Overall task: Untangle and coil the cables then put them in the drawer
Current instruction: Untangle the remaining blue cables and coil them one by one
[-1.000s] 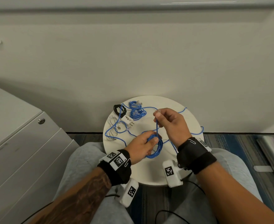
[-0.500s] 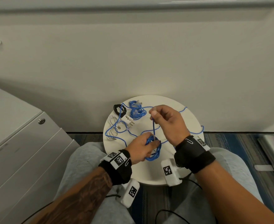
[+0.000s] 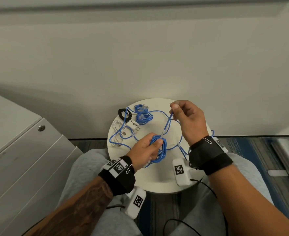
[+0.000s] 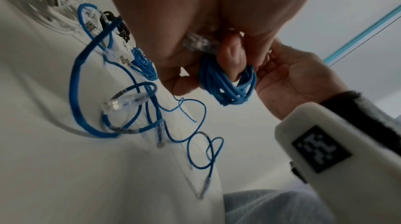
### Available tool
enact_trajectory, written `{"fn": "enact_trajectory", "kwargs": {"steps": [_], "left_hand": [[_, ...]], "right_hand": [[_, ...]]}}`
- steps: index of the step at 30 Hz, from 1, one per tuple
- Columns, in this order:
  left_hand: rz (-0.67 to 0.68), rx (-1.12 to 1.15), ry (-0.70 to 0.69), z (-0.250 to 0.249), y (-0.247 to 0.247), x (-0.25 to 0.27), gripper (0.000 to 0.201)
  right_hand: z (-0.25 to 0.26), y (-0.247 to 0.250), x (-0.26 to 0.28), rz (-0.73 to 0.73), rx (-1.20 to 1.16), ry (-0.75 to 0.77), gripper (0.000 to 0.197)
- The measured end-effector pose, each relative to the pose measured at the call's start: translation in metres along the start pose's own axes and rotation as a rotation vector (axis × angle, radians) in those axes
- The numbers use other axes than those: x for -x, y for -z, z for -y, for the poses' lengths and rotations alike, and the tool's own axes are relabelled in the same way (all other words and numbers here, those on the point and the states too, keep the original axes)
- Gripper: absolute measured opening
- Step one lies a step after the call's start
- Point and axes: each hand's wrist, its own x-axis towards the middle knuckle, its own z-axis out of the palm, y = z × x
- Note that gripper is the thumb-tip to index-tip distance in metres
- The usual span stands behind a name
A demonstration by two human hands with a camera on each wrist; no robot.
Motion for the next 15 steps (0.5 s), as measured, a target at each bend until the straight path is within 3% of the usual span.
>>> {"fn": "enact_trajectory", "kwargs": {"steps": [3, 7, 12, 15], "left_hand": [[-0.037, 0.128, -0.01, -0.007, 0.004, -0.003, 0.01], [-0.138, 0.345, -0.032, -0.011, 0.015, -0.004, 0.009], [-0.174, 0.494, -0.039, -0.013, 0.023, -0.003, 0.016], [-0.2, 0.455, -0.055, -0.008, 0.024, -0.007, 0.016]], "right_hand": [[-0.001, 0.006, -0.004, -0.052, -0.063, -0.04, 0.012], [-0.008, 0.011, -0.003, 0.106, -0.315, -0.23, 0.015], [-0.024, 0.002, 0.014, 0.337, 0.046, -0.258, 0.011], [-0.029, -0.012, 0.023, 0.389, 0.11, -0.293, 0.013]]}}
